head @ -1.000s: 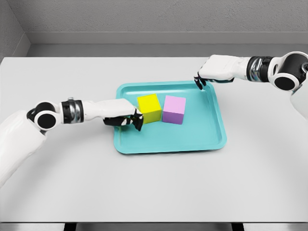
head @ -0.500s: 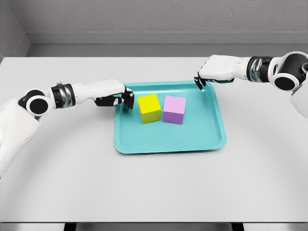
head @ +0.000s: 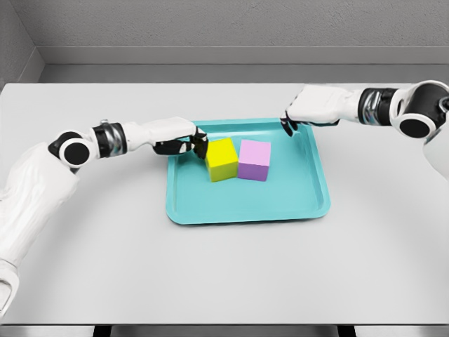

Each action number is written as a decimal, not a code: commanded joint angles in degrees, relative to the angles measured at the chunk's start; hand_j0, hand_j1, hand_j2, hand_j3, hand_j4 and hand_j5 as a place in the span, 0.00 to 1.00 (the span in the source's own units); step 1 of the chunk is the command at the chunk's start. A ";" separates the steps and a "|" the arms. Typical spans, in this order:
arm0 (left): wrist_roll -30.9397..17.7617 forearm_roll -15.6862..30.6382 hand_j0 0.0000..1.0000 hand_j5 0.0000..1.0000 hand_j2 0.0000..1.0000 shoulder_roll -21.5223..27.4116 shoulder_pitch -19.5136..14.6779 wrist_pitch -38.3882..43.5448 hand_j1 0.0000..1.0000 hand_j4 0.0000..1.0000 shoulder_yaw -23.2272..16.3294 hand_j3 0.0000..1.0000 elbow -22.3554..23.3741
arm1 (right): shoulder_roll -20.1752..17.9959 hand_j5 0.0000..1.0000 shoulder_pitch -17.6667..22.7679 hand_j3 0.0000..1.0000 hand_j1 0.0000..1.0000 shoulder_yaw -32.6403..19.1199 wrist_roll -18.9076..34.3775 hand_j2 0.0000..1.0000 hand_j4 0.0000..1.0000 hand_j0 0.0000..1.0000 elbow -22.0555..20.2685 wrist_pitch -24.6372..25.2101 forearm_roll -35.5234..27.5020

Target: Push two cubes

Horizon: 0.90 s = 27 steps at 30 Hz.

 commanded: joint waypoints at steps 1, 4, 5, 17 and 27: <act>0.01 0.25 0.33 0.33 0.33 -0.39 0.00 0.07 0.33 0.33 0.03 0.33 0.03 | -0.67 0.40 0.00 0.40 0.40 0.66 -0.02 0.40 0.40 0.40 -2.65 0.16 -0.27; 0.01 0.26 0.33 0.33 0.33 -0.74 -0.61 0.07 0.33 0.33 0.03 0.33 0.03 | -1.47 0.40 0.53 0.40 0.40 1.01 -0.02 0.40 0.40 0.40 -3.53 0.16 -0.27; 0.01 0.25 0.33 0.33 0.33 -0.83 -0.62 0.07 0.33 0.33 0.12 0.33 0.03 | -1.38 0.40 0.53 0.40 0.40 1.02 -0.02 0.40 0.40 0.40 -3.62 0.16 -0.27; 0.01 0.61 0.33 0.33 0.33 2.06 -1.67 0.07 0.33 0.33 5.74 0.33 -0.85 | -1.47 0.40 0.70 0.40 0.40 1.10 -0.02 0.40 0.40 0.40 -3.62 0.16 -0.27; 0.01 -11.61 0.28 0.28 0.28 -2.24 -0.09 0.07 0.28 0.28 7.77 0.28 2.05 | -0.32 0.40 0.79 0.40 0.40 1.63 -0.02 0.40 0.40 0.40 -3.09 0.16 -0.27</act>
